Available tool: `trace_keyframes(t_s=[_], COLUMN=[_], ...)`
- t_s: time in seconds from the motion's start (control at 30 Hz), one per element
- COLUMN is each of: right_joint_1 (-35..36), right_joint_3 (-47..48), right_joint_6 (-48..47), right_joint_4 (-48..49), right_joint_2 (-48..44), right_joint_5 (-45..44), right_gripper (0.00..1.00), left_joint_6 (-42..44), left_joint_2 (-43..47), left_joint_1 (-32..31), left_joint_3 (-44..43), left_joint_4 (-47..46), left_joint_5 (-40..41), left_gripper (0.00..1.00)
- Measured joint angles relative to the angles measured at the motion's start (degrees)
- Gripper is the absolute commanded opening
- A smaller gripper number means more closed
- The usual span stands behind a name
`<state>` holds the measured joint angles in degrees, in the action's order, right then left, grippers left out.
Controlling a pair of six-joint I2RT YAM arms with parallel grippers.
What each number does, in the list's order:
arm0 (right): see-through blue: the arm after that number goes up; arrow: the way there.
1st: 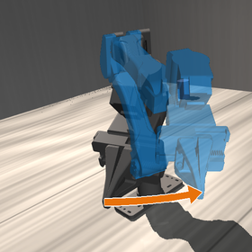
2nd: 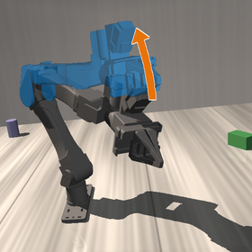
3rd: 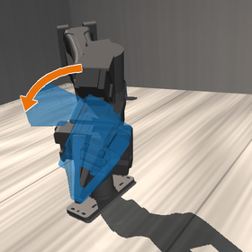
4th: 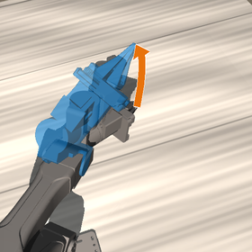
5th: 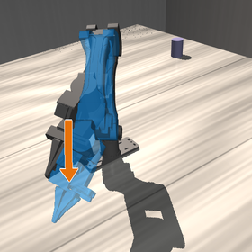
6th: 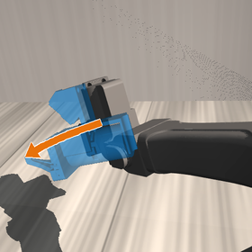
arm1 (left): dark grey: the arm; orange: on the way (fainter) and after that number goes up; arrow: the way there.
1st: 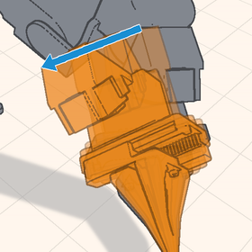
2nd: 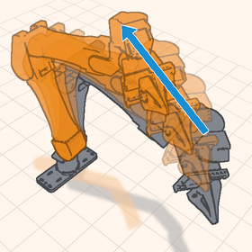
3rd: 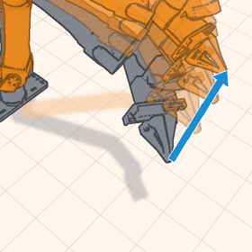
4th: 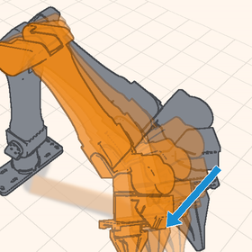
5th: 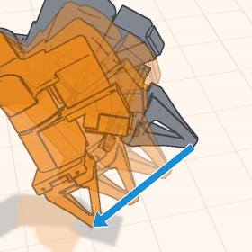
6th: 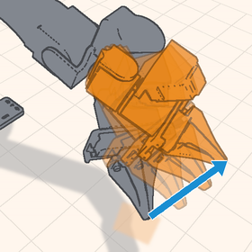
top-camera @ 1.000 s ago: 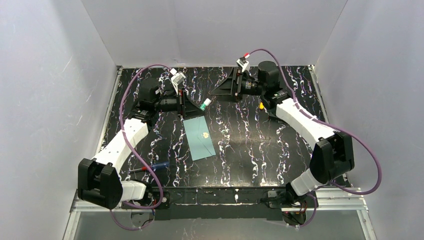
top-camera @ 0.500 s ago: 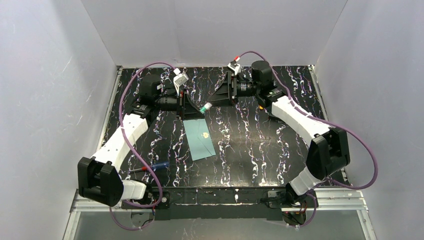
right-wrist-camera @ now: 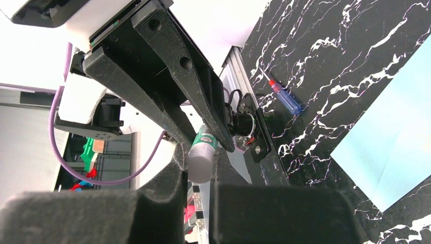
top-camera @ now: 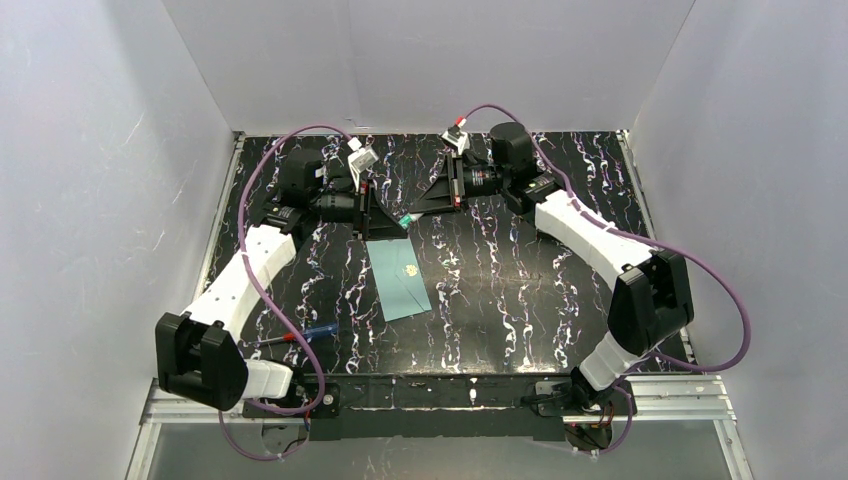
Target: Place the letter into the envelope and seal it
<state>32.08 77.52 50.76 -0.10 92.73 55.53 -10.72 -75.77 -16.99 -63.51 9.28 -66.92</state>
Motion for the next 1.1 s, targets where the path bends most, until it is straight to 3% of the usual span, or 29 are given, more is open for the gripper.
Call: trace_keyframes(t_s=[0.4, 1.1], right_joint_1=[0.9, 3.4], right_joint_3=[-3.6, -7.1], right_joint_6=[1.8, 1.5], right_joint_4=[7.9, 17.6], right_joint_2=[0.0, 4.4], right_joint_5=[-7.9, -21.3], right_gripper=[0.01, 0.01], left_joint_6=[-6.9, -9.1], left_joint_2=[-1.9, -12.6], left_joint_1=[0.0, 2.4], left_joint_3=[-1.1, -9.7], left_joint_4=[-0.9, 6.7], left_joint_5=[7.4, 12.3], left_gripper=[0.00, 0.00])
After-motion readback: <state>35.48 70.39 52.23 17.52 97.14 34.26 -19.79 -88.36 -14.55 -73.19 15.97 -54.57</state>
